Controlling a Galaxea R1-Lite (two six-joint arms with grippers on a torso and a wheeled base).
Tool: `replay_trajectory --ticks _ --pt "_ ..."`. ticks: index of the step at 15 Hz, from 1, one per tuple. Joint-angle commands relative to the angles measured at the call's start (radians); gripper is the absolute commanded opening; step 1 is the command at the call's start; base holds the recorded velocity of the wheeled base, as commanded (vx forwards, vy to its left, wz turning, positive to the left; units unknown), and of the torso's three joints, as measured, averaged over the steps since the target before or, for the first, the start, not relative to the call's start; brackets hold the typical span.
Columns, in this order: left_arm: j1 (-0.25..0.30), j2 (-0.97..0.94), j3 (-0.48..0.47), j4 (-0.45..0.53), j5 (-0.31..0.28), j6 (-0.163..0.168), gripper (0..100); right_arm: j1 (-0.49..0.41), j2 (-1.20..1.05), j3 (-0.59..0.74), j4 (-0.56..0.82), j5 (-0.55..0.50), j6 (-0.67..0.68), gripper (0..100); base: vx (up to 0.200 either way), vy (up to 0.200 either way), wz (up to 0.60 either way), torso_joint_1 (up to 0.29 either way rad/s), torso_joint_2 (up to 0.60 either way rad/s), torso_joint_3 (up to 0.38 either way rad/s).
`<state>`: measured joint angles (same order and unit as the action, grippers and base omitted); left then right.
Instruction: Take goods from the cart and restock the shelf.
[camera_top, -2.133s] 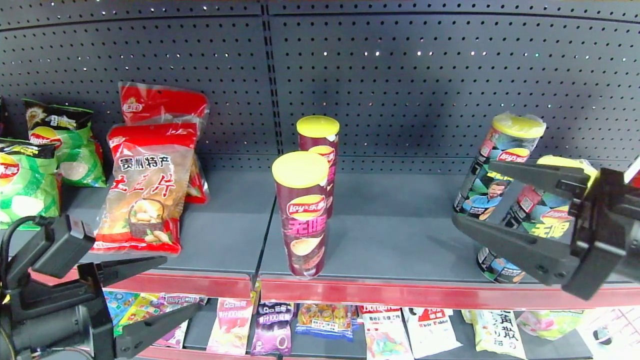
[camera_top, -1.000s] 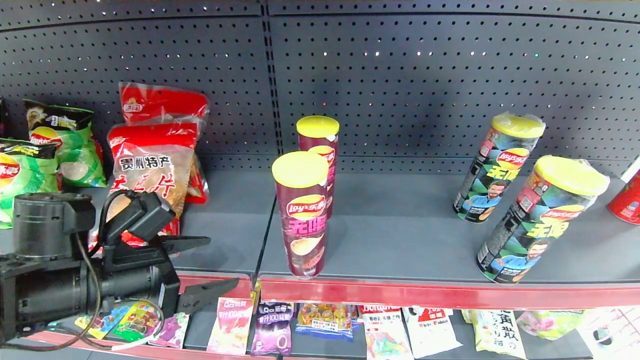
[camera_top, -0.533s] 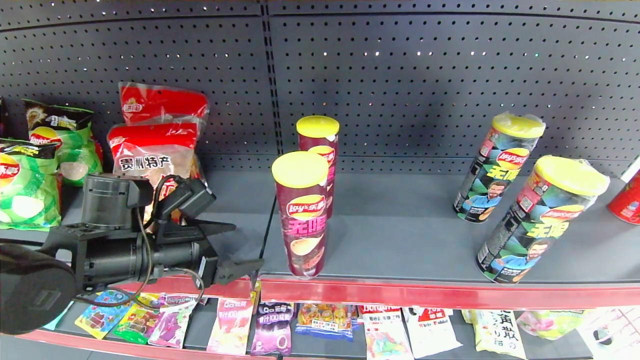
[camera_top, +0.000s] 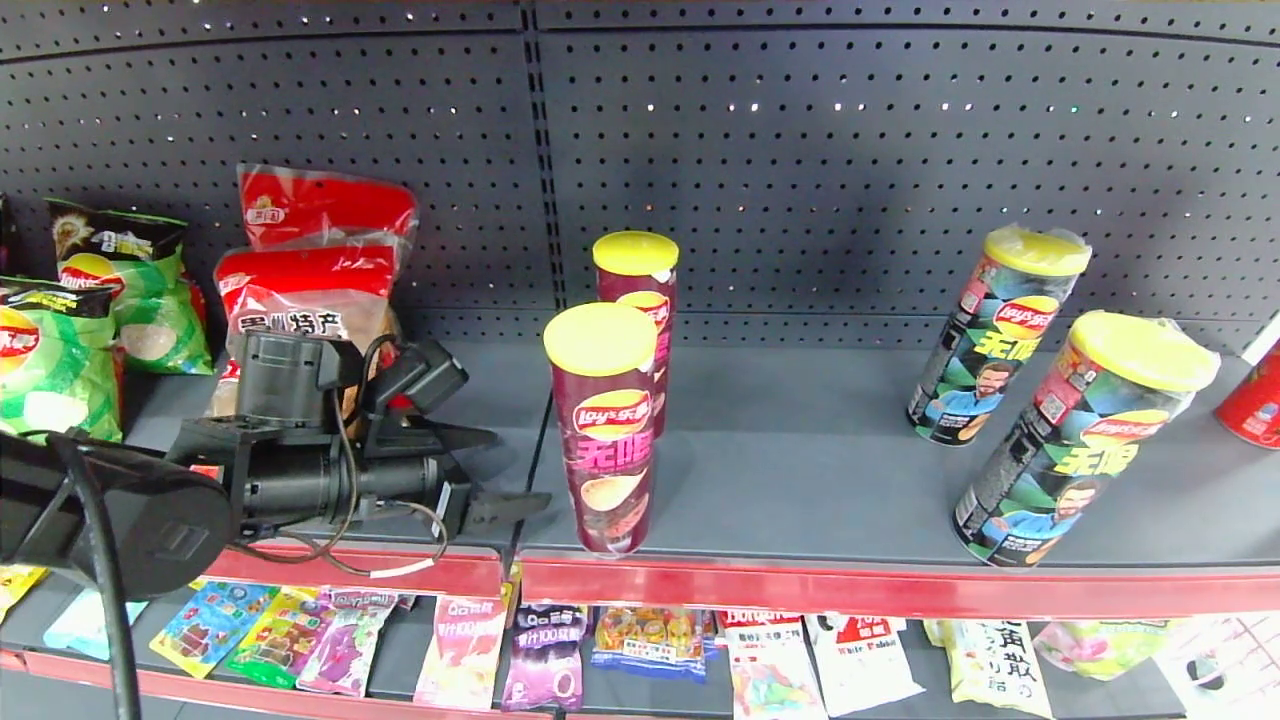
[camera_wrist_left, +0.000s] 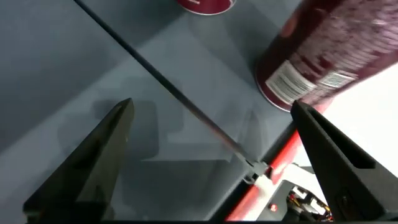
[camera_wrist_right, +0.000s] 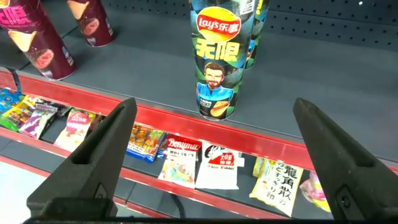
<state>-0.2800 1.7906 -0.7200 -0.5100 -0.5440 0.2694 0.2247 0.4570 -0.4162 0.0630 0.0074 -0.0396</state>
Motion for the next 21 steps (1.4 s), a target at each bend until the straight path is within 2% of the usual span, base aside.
replay_trajectory --ticks 1,5,14,17,19,21 --pt "-0.008 0.016 -0.018 0.001 -0.002 -0.001 100 0.001 0.011 0.002 0.0 0.002 0.0 100 0.0 0.0 0.0 0.0 0.0 0.0" --pt "-0.031 0.035 -0.038 0.001 -0.008 -0.001 100 0.001 0.012 0.002 0.0 0.002 0.0 100 0.0 0.0 0.0 0.0 0.0 0.0" --pt "-0.034 0.056 -0.067 0.001 -0.01 -0.001 100 0.001 0.012 0.01 -0.002 0.003 0.0 100 0.0 0.0 0.0 0.0 0.0 0.0" --pt "-0.033 0.027 -0.015 -0.001 -0.017 0.005 100 0.001 0.012 0.008 -0.002 0.003 0.0 100 0.0 0.0 0.0 0.0 0.0 0.0" --pt "-0.034 -0.011 0.027 0.002 -0.071 0.007 100 0.001 0.014 0.008 -0.002 0.003 0.0 100 0.0 0.0 0.0 0.0 0.0 0.0" --pt "-0.033 -0.008 0.024 0.001 -0.068 0.007 100 0.001 0.014 0.007 -0.002 0.003 0.0 100 0.0 0.0 0.0 0.0 0.0 0.0"
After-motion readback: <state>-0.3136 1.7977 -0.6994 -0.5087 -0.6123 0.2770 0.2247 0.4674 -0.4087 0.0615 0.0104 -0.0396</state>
